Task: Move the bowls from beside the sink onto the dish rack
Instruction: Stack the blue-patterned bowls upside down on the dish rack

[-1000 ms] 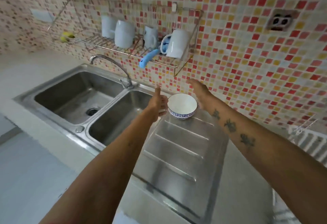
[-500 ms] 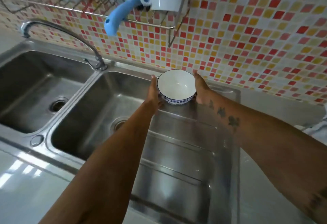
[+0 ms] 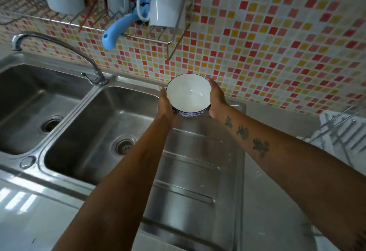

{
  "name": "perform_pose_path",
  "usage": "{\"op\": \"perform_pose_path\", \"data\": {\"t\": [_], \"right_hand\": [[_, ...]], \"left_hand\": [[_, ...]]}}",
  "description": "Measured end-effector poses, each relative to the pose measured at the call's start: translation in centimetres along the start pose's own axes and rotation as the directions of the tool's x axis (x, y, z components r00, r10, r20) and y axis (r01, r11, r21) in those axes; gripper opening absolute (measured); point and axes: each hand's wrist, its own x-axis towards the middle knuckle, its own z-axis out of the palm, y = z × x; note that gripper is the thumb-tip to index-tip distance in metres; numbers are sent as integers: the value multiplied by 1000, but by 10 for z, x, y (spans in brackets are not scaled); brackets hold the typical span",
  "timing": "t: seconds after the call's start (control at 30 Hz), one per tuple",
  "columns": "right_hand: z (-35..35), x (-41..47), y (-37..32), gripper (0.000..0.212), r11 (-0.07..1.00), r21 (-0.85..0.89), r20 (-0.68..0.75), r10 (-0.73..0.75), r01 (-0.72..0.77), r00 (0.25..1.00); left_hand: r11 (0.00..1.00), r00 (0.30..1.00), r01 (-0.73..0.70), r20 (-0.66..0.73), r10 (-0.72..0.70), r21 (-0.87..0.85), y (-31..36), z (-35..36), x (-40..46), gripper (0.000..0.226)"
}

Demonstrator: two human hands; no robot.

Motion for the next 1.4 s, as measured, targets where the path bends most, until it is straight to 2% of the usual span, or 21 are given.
{"op": "perform_pose_path", "data": {"t": [0.1, 0.23, 0.47, 0.53, 0.6, 0.7, 0.73, 0.83, 0.9, 1.0, 1.13, 1.2, 1.3, 1.4], "right_hand": [[-15, -28, -15, 52, 997, 13, -60, -75, 76, 995], [-33, -80, -40, 56, 989, 0, -164, -146, 148, 976], [-90, -213, -92, 45, 911, -54, -128, -412, 409, 902], [-110, -252, -105, 40, 869, -75, -105, -494, 488, 863], [-131, -285, -117, 38, 816, -86, -82, -578, 572, 812], [-166, -329, -134, 36, 730, -92, -62, -684, 678, 727], [-179, -342, -139, 35, 699, -83, -71, -715, 711, 695], [-222, -371, -155, 34, 621, -78, -114, -783, 780, 612], [-257, -384, -165, 31, 579, -71, -146, -812, 813, 565], [-316, -399, -180, 31, 521, -56, -189, -843, 852, 503], [-383, -415, -195, 29, 509, 10, -238, -835, 860, 497], [-406, -414, -200, 38, 497, 13, -275, -832, 868, 481], [-427, -414, -205, 38, 517, 35, -268, -820, 856, 506], [-442, -407, -211, 39, 569, 70, -207, -795, 819, 570]], "left_hand": [[995, 1000, 1, 1, -1, -98, 7, 20, -31, 63], [982, 996, -80, 29, 87, -171, 16, 49, -86, 60], [920, 982, -134, 76, 174, -369, 38, 89, -204, 58], [920, 973, -155, 107, 206, -361, 41, 101, -240, 56], [921, 951, -201, 160, 266, -333, 44, 116, -276, 44], [935, 922, -196, 269, 278, -295, 46, 142, -324, 28], [941, 906, -157, 336, 258, -299, 46, 151, -338, 28], [961, 825, 1, 544, 156, -278, 44, 182, -372, 50], [979, 749, 25, 653, 115, -201, 42, 208, -395, 44], [996, 717, -1, 695, 63, -89, 36, 255, -428, 47], [991, 703, -109, 711, 18, 83, 21, 312, -463, 49], [980, 677, -126, 735, -28, 154, 14, 333, -472, 52], [986, 660, -88, 749, -50, 143, 5, 354, -474, 58], [980, 683, -169, 729, 44, 100, -4, 365, -475, 62]]}}
